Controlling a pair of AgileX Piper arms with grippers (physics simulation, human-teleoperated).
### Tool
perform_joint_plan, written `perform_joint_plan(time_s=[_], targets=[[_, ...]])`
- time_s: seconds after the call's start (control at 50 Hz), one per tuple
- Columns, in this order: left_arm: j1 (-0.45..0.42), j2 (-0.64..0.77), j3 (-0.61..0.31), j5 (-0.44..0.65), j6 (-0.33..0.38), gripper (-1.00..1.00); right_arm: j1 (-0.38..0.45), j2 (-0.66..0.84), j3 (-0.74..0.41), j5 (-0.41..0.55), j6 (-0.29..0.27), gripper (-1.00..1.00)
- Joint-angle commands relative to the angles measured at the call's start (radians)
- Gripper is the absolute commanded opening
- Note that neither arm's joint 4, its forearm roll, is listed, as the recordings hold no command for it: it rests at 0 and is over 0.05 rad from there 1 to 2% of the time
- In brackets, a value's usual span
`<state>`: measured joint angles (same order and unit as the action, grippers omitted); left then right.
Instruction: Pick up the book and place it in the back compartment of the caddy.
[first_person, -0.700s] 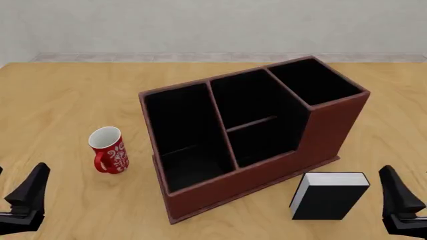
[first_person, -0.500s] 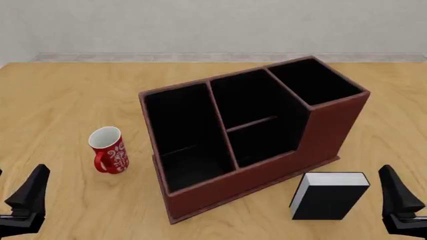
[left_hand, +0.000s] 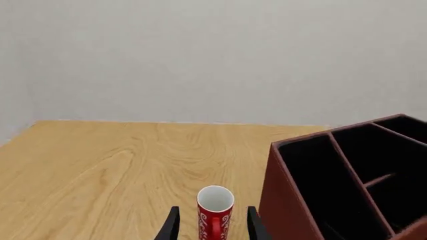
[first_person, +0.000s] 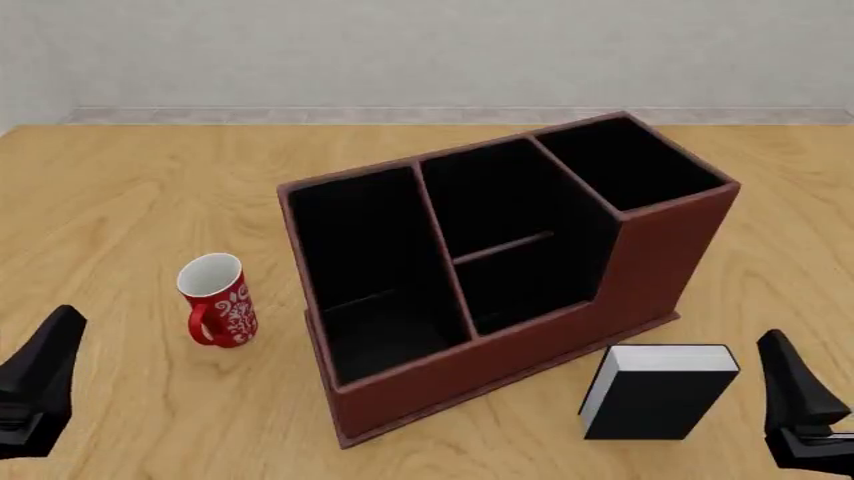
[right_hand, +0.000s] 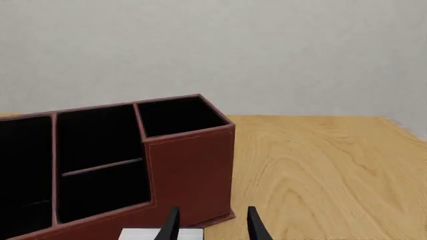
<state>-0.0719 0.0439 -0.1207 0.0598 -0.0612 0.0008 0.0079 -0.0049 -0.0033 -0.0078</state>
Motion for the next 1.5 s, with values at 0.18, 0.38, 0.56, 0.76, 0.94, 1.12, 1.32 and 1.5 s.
perform_joint_plan(time_s=[0.18, 0.38, 0.56, 0.76, 0.94, 1.12, 1.32, 1.5], targets=[[-0.13, 0.032, -0.206, 0.149, -0.008, 1.0, 0.001, -0.004, -0.001, 0.0, -0.011, 1.0], [-0.226, 0.139, -0.205, 0.07, -0.007, 1.0, 0.001, -0.002, -0.001, -0.001, -0.012, 1.0], [-0.459, 0.361, -0.246, -0.044, -0.025, 1.0, -0.001, 0.017, 0.002, -0.014, 0.01, 1.0], [-0.513, 0.489, -0.272, -0.133, -0.019, 1.0, -0.001, 0.013, 0.0, -0.008, 0.01, 1.0], [-0.562, 0.573, -0.315, -0.147, -0.03, 1.0, 0.0, -0.001, -0.004, 0.003, -0.004, 1.0], [-0.631, 0.699, -0.365, -0.195, -0.01, 1.0, 0.0, 0.003, -0.002, -0.001, 0.001, 1.0], [-0.736, 0.85, -0.412, -0.248, 0.047, 1.0, -0.001, 0.009, -0.002, -0.001, 0.014, 1.0], [-0.805, 0.952, -0.442, -0.296, 0.082, 1.0, 0.001, -0.003, -0.005, 0.005, -0.007, 1.0]])
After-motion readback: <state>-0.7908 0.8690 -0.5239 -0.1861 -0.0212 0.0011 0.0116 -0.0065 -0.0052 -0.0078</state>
